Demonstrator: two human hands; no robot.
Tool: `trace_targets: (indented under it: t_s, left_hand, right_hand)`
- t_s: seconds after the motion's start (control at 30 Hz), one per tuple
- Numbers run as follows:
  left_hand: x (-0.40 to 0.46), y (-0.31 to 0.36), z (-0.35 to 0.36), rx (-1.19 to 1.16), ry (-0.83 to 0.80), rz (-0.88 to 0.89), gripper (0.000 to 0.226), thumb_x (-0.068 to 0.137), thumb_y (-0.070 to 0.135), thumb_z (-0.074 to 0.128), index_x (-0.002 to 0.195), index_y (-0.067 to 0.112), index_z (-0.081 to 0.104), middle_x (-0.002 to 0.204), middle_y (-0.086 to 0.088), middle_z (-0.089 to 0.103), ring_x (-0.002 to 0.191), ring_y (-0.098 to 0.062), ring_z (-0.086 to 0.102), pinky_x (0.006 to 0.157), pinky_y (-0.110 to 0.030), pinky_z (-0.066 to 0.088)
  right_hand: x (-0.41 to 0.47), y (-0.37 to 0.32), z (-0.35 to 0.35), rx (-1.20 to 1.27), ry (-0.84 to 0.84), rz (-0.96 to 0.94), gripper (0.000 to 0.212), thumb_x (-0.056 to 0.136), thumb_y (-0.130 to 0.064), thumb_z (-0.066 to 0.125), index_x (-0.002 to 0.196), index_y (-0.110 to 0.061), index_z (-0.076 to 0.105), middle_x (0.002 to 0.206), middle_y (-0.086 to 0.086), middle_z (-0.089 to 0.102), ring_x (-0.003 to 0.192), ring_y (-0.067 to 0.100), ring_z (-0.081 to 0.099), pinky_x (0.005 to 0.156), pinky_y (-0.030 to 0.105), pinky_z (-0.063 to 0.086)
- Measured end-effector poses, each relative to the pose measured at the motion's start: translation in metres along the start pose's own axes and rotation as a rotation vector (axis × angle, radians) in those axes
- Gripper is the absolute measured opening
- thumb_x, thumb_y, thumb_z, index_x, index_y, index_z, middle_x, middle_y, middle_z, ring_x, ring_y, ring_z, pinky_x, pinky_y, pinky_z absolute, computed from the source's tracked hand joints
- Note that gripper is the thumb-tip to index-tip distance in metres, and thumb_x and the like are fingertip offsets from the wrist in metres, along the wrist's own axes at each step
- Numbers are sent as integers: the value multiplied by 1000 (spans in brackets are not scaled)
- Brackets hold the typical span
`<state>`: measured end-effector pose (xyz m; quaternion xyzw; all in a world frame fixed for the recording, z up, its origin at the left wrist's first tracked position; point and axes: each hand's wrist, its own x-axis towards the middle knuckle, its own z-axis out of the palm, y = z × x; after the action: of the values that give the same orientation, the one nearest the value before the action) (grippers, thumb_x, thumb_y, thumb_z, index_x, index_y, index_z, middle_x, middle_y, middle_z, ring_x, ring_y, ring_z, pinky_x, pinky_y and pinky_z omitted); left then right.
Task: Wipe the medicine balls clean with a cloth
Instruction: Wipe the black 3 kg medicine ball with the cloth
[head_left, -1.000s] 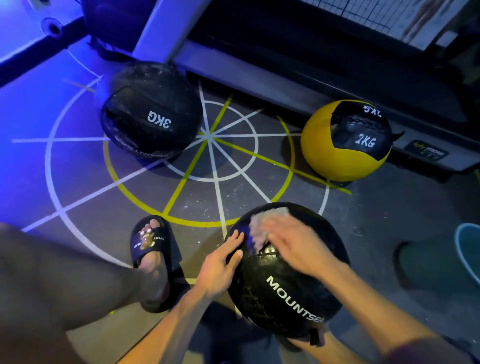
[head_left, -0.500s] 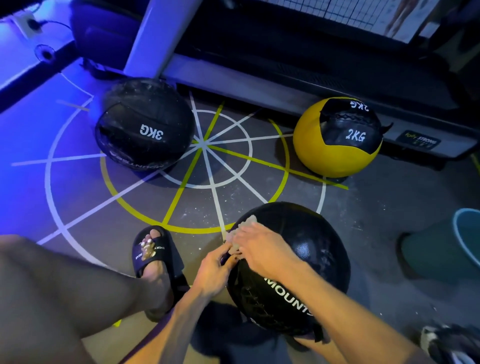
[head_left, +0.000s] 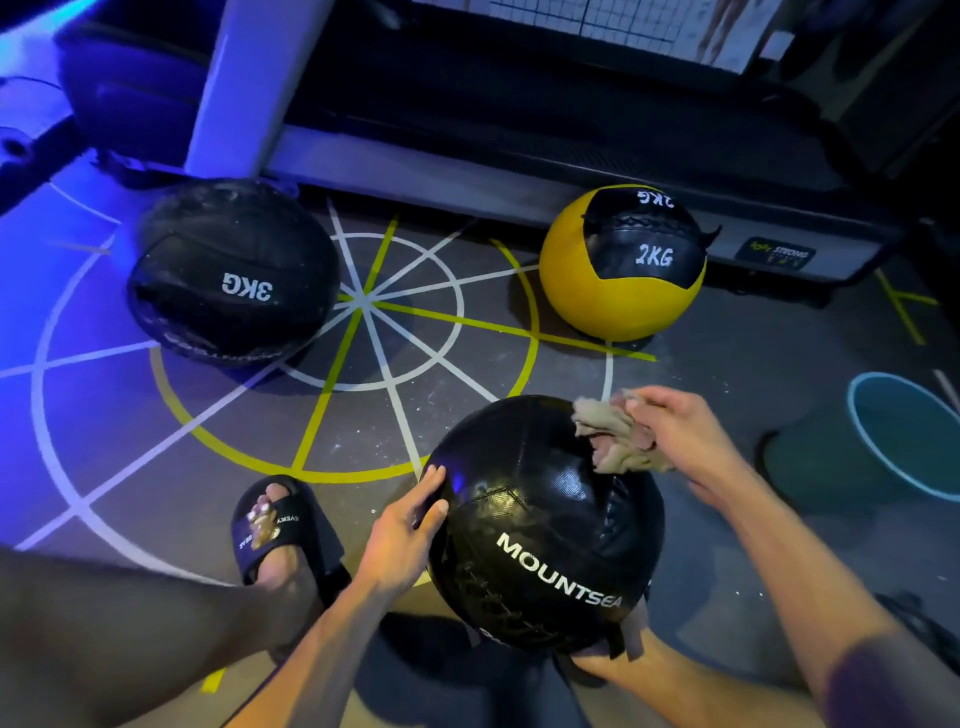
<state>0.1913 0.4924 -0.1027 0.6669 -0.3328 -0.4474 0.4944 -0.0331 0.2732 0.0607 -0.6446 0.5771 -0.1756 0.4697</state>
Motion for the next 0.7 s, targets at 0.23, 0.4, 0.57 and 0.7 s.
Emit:
trace_targets:
  t_s: [0.23,0.4,0.57,0.7]
  left_hand:
    - [-2,0,1,59,-8,-19,47,101,26,59,147,26,49,158,6,43,148,-6,34,117,-14,28]
    - [0,-1,4,-15,-9,-126,84,78,78,67,150,39,47,156,24,40,146,3,34,126,-38,26]
    - [-3,-1,13,47,2,-110,110,65,89,69,157,39,34,162,22,32,149,4,28,127,-38,23]
    - [-8,3,11,80,-42,-80,84,71,57,73,146,51,35,163,12,36,150,-4,32,126,-43,26]
  right_hand:
    - [-8,2,13,46,-204,26,42,79,-30,86,117,-22,71,101,2,77,95,21,74,87,36,58]
    - [-9,21,31,-275,327,-165,15,104,-24,52,115,-22,62,100,0,69,98,25,65,74,31,40]
    - [-51,40,106,-418,48,-633,18,103,-11,48,112,-19,62,134,-8,51,132,13,47,111,37,42]
    - [-78,60,116,-783,-246,-1003,41,97,-15,46,135,-20,59,149,-3,52,145,11,36,125,27,12]
